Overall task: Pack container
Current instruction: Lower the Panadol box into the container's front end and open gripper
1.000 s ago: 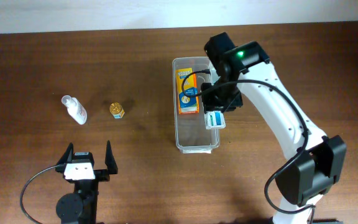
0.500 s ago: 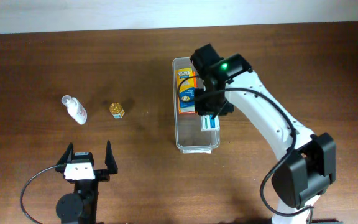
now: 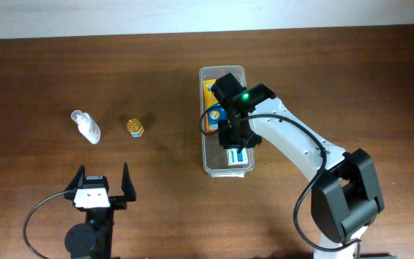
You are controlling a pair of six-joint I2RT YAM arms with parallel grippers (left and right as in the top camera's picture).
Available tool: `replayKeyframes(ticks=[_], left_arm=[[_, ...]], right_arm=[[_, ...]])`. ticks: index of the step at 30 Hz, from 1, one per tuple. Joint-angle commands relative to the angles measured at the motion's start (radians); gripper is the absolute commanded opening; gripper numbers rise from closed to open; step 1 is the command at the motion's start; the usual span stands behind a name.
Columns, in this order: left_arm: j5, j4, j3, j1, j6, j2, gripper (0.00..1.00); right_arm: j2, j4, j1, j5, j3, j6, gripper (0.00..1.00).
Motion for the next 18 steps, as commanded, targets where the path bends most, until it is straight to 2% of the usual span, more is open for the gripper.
replayKeyframes(ticks=[1,10,12,18], left_arm=[[0.0,-0.006,-0.003,-0.002,0.012,-0.006,0.99],[0.0,-0.005,-0.003,-0.002,0.012,-0.006,0.99],[0.0,-0.005,-0.003,-0.002,0.012,-0.006,0.99],[0.0,-0.005,-0.003,-0.002,0.012,-0.006,0.99]], right_arm=[[-0.002,0.001,0.021,0.008,-0.007,0.013,0.35],[-0.002,0.001,0.028,0.01,-0.024,0.013,0.35],[-0.002,0.002,0.026,0.014,-0.039,0.013,0.39],[-0.002,0.01,0.026,0.021,-0.065,0.013,0.41]])
